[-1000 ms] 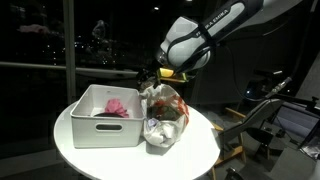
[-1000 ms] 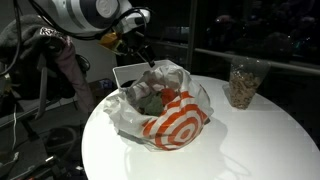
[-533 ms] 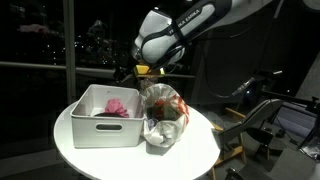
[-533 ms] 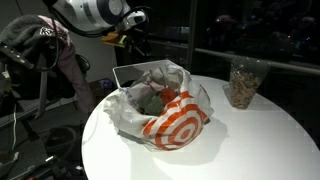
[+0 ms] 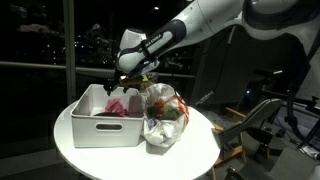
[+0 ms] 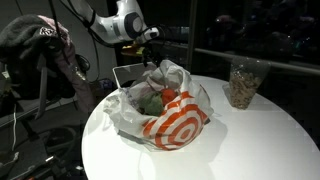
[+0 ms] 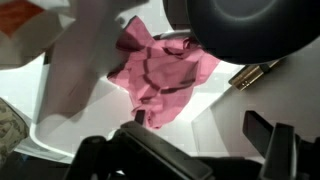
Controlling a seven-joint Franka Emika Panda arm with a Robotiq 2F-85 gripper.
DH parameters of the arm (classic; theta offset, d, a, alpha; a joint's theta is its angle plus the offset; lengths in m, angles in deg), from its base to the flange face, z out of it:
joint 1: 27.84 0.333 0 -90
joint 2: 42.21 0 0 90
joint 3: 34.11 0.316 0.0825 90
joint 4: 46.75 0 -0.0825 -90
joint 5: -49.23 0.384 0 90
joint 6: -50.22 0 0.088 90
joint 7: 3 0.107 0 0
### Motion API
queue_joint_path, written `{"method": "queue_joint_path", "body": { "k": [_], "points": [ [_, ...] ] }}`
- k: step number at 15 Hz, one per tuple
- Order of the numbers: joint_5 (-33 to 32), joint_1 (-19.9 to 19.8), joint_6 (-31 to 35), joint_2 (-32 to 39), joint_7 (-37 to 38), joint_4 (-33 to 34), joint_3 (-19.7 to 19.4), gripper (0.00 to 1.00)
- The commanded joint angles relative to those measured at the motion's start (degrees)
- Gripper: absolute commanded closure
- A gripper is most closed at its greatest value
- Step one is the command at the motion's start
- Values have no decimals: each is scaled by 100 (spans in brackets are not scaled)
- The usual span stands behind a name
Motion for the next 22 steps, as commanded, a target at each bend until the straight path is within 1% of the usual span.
{"method": "queue_joint_path", "body": {
  "k": [1, 4, 7, 9, 10, 11, 15, 18, 19, 20, 21, 22],
  "points": [
    [83, -4, -478, 901, -325, 1219, -64, 0],
    [63, 18, -566, 1392, -361, 1671, -140, 0],
    [67, 42, -407, 1899, -377, 2087, -188, 0],
    [59, 94, -509, 2236, -327, 2403, -271, 0],
    [60, 93, -512, 2344, -364, 2489, -279, 25],
    [69, 86, -518, 2443, -409, 2569, -276, 26],
    [78, 112, -435, 2520, -432, 2623, -286, 58],
    [40, 195, -462, 2183, -349, 2306, -346, 81],
    [-7, 255, -401, 2032, -274, 2157, -415, 89],
    [-53, 323, -415, 1867, -213, 2017, -484, 95],
    [-140, 437, -404, 1604, -85, 1773, -618, 99],
    [-201, 519, -392, 1375, -37, 1570, -697, 100]
  ]
}}
